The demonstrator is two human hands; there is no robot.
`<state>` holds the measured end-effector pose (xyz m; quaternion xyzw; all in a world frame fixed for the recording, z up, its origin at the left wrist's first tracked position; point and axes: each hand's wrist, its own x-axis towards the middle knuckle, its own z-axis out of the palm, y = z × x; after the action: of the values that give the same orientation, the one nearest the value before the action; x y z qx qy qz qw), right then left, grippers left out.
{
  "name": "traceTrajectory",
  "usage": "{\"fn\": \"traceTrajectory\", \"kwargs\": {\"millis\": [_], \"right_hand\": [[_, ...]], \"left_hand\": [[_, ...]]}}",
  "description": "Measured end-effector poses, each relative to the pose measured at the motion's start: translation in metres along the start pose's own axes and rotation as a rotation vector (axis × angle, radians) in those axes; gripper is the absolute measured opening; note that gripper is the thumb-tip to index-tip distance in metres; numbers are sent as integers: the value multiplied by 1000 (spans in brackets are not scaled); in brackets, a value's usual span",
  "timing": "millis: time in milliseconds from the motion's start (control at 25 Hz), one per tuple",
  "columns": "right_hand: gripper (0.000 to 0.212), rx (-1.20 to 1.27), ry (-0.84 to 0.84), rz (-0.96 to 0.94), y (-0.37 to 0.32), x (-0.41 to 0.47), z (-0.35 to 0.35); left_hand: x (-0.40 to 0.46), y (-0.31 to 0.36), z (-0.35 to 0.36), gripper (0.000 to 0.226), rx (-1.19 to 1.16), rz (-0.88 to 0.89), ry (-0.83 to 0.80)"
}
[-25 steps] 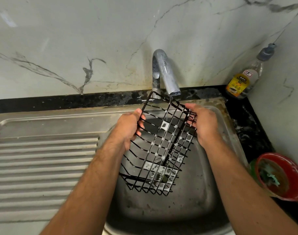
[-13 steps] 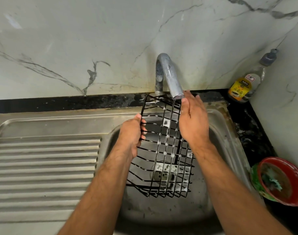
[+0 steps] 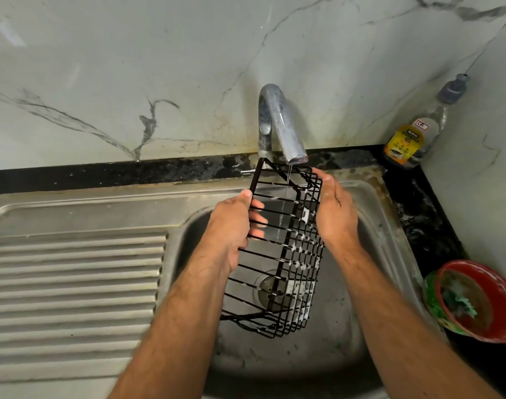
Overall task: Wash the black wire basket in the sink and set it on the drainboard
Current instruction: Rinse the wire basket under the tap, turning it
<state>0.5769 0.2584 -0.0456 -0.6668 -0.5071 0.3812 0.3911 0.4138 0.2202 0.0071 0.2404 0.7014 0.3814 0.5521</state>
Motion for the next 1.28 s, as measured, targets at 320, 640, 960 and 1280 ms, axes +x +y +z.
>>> {"fn": "traceTrajectory", "kwargs": {"millis": [320, 640, 960, 1280], "right_hand": [[73, 143, -1, 197, 6, 23, 10], [94, 123, -47, 223, 0, 15, 15], [98, 182, 0, 180, -8, 5, 15], [78, 212, 15, 156, -11, 6, 10]], "left_hand": [[-5, 24, 12, 36, -139, 10, -183], [-14, 17, 6, 38, -183, -27, -169], [-23, 13, -2, 37, -198, 2, -184], [-25, 14, 1, 38, -202, 46, -218]]}}
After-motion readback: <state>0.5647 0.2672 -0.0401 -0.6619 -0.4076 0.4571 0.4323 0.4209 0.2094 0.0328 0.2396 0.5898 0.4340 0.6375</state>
